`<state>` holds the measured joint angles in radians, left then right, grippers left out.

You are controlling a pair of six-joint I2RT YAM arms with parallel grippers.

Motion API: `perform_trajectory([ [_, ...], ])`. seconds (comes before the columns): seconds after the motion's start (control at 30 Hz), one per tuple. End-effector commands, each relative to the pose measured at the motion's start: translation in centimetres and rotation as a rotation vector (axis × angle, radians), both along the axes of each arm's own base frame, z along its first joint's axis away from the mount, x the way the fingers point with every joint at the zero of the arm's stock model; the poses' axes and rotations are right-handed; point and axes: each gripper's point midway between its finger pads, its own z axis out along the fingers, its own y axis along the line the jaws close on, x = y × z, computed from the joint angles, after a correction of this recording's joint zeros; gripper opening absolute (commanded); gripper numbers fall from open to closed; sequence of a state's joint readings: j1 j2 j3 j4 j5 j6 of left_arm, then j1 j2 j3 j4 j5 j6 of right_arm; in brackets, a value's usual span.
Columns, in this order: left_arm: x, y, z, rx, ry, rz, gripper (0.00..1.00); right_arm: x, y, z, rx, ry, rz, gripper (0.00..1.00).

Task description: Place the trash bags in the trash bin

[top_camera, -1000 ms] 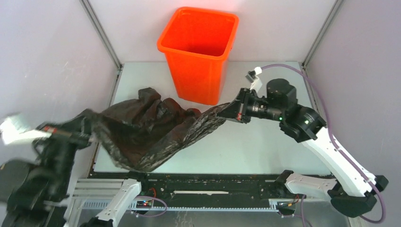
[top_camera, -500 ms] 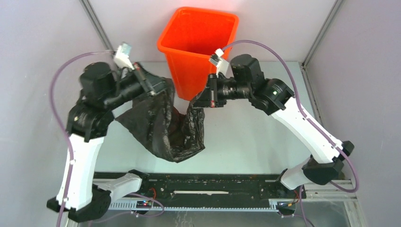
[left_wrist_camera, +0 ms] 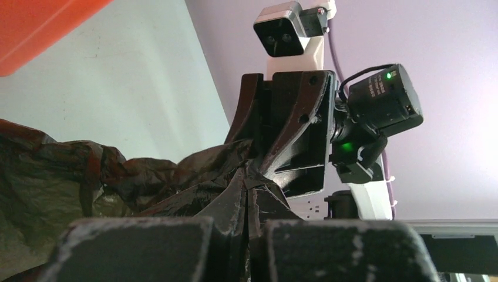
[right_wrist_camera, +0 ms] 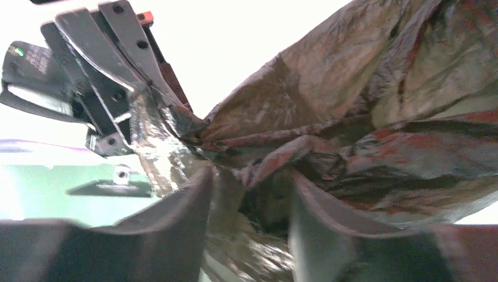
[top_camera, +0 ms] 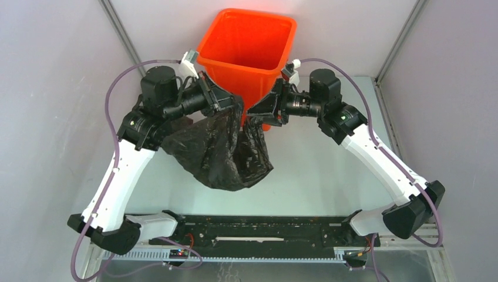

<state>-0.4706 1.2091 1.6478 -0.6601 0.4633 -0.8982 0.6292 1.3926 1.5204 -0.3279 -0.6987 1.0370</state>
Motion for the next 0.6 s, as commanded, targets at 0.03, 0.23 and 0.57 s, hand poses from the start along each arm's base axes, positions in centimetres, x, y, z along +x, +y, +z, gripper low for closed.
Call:
perform_trajectory([
  [0.03,1.3,-1.0,0.0,-0.066,0.020,0.005,0.00,-1.4,-1.5,5.6,0.195,-0.014,-0.007,0.68],
  [0.23,2.0,-1.7,-1.2,-0.091,0.073,0.011,0.00,-2.4,-0.8,5.0,0.164,-0.025,-0.040,0.84],
  [0.57,1.5,-3.3,-1.0,-0.108,0.100,-0.014,0.00,-2.0,0.3,1.6,-0.134,-0.111,-0.242,0.91],
])
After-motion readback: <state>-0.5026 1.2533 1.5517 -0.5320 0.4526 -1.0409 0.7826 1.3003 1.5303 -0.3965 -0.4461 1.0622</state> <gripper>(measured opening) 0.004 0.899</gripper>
